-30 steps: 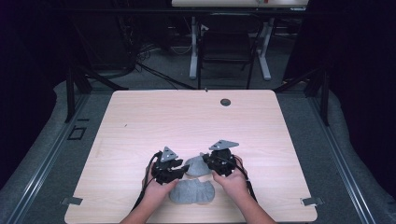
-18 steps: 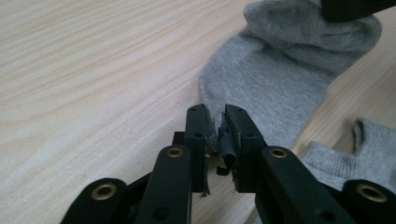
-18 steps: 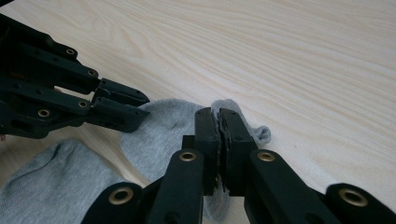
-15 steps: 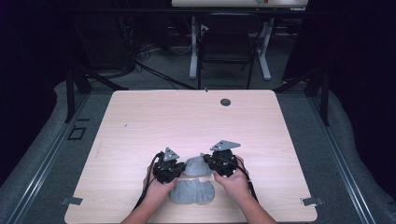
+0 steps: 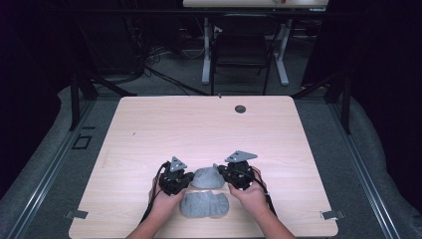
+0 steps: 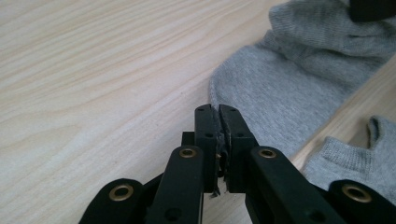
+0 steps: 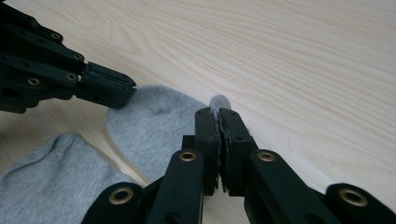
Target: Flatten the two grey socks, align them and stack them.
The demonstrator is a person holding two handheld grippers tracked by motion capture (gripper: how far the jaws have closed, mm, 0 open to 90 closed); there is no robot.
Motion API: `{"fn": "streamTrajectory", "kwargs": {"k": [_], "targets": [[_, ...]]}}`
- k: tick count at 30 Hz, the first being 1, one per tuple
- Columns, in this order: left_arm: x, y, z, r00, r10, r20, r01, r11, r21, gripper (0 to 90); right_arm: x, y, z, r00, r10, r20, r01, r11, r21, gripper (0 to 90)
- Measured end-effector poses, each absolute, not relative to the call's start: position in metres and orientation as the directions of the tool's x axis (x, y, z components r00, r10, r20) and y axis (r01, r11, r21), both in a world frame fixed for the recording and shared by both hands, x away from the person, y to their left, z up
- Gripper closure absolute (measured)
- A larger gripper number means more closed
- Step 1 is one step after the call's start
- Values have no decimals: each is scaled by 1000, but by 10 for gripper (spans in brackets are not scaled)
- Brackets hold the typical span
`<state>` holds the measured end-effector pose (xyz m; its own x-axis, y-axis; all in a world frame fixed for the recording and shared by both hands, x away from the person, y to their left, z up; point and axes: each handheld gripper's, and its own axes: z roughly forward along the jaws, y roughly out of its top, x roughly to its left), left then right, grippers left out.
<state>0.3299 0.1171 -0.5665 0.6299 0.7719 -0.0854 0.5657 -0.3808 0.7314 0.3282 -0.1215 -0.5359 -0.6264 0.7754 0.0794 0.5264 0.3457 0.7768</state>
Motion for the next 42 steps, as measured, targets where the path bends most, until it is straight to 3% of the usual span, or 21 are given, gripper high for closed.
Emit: {"fn": "streamTrajectory", "kwargs": {"k": [22,36,42], "targets": [[322,138,-575,612,785,-101,581,-358,731,875,322,-141,-567,-586,808,67,595,373,712,863],[331,141,-567,605,786,-126,586,-333,738,752,332,-143,-554,-583,805,104,601,342,722,732],[336,133,-571,613,780,-122,596,-356,720,771,341,-137,-560,-586,803,109,620,358,698,741]]}}
